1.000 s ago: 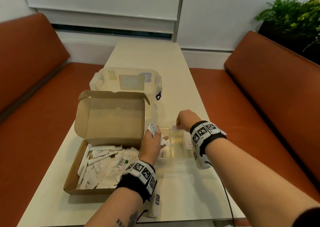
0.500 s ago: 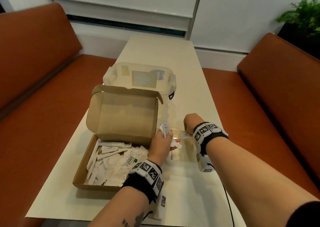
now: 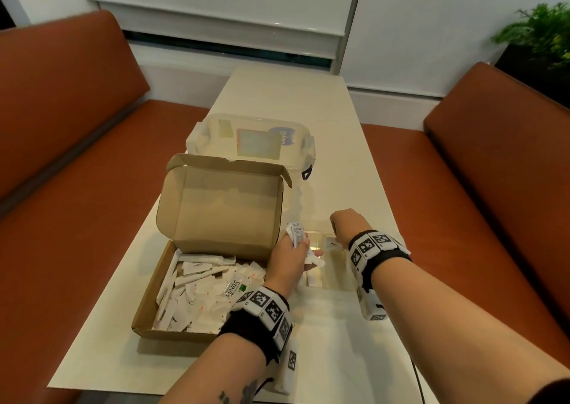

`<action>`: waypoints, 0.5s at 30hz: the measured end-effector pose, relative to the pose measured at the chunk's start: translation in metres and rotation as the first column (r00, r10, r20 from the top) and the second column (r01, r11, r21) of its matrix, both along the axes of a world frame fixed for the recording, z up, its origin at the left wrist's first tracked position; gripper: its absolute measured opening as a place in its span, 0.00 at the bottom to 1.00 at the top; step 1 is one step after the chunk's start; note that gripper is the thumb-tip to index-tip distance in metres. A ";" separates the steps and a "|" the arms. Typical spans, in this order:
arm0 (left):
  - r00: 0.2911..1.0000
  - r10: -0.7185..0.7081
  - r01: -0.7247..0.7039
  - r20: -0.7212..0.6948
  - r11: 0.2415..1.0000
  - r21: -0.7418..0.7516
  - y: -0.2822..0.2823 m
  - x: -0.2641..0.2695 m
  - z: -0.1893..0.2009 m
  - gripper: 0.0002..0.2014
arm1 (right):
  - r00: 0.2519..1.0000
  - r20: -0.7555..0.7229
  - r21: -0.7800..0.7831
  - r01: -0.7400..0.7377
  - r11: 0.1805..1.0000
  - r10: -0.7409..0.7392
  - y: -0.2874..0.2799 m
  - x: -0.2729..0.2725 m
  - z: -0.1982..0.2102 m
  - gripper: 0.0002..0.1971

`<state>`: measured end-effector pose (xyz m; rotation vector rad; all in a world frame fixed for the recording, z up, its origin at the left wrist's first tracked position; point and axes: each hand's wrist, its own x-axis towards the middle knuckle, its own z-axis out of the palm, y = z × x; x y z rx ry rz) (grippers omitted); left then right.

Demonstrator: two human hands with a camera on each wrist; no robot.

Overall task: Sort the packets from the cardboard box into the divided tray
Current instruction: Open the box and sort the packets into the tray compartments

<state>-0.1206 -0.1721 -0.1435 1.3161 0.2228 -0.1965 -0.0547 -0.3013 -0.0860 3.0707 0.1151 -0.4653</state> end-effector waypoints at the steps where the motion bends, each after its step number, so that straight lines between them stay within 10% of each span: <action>1: 1.000 -0.001 0.001 0.001 1.000 -0.001 0.000 0.000 0.000 0.10 | 1.000 0.008 -0.003 -0.003 1.000 0.003 0.000 0.000 -0.001 0.11; 15: 1.000 -0.010 0.010 0.008 1.000 0.011 0.001 0.000 0.002 0.11 | 1.000 0.001 0.049 0.000 0.999 0.000 0.004 -0.001 -0.002 0.12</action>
